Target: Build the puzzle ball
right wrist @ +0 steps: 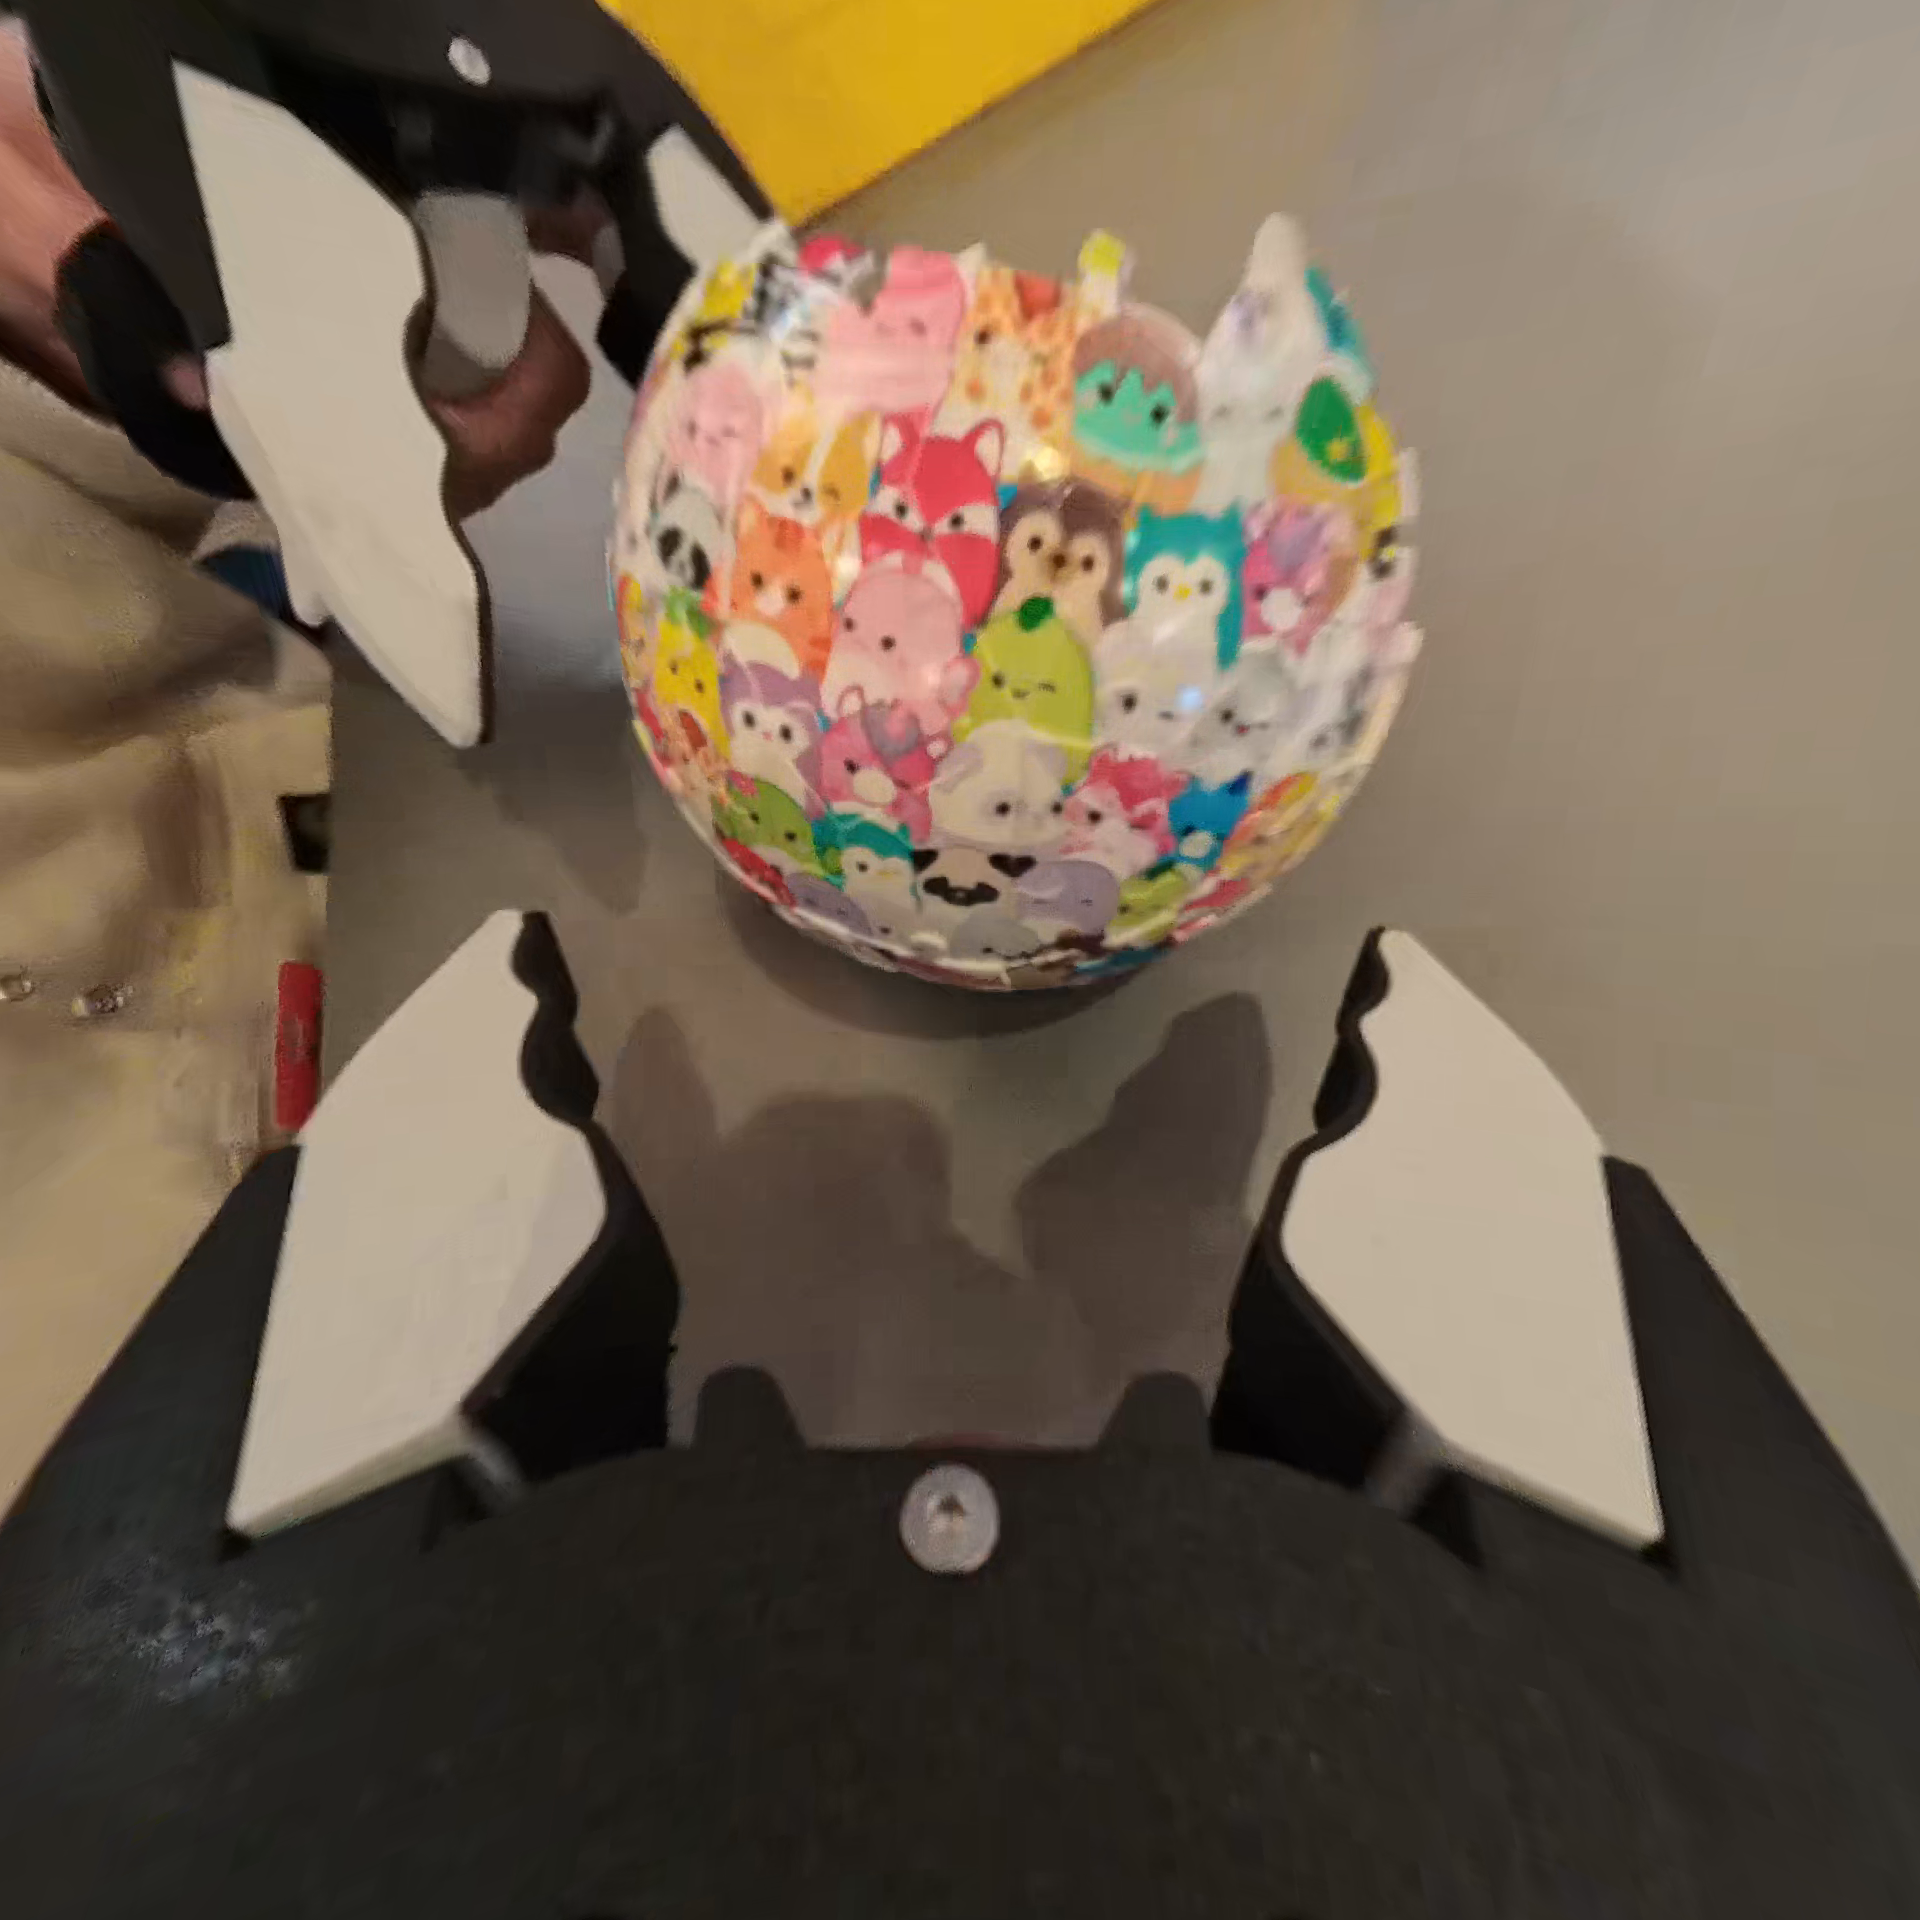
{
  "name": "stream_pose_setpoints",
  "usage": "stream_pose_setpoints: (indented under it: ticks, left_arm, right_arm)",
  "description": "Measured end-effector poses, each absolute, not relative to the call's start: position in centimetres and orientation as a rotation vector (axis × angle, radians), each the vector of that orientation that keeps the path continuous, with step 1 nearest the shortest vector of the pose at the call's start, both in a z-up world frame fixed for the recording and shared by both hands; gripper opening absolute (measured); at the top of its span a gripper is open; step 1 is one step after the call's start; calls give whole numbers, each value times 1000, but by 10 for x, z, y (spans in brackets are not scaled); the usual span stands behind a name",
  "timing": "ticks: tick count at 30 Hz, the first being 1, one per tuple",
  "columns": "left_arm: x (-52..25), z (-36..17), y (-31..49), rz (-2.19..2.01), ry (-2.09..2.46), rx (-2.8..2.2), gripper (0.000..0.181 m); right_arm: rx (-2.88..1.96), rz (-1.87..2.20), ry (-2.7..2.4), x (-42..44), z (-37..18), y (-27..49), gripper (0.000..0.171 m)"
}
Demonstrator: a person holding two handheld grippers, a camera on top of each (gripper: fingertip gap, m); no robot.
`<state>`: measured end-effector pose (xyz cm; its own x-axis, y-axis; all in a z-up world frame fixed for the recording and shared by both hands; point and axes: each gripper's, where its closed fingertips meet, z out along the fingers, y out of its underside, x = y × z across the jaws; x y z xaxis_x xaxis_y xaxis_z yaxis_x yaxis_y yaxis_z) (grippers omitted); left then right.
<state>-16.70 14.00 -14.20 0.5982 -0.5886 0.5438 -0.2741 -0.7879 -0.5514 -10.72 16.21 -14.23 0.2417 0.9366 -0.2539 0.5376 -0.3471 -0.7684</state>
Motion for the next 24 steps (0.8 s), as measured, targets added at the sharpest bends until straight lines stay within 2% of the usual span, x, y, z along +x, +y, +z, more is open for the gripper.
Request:
stream_pose_setpoints:
  ticks: [4,7,17,21,24]
  left_arm:
    - [-160,-147,142,-1111,656,-2453,116]
    - [-159,-149,142,-1108,680,-2467,105]
    - [-165,-155,161,-678,893,-2342,107]
    - [-167,-156,163,-625,931,-2258,107]
    - [-166,-156,160,-683,953,-2234,107]
  right_arm:
    - [-2001,1063,-1420,-120,-155,168,134]
    - [-1977,1147,-1427,-128,-152,172,125]
    - [-1783,802,-1499,-127,-161,188,124]
    - [-1710,630,-1522,-127,-167,192,125]
    - [-1718,702,-1498,-128,-166,185,132]
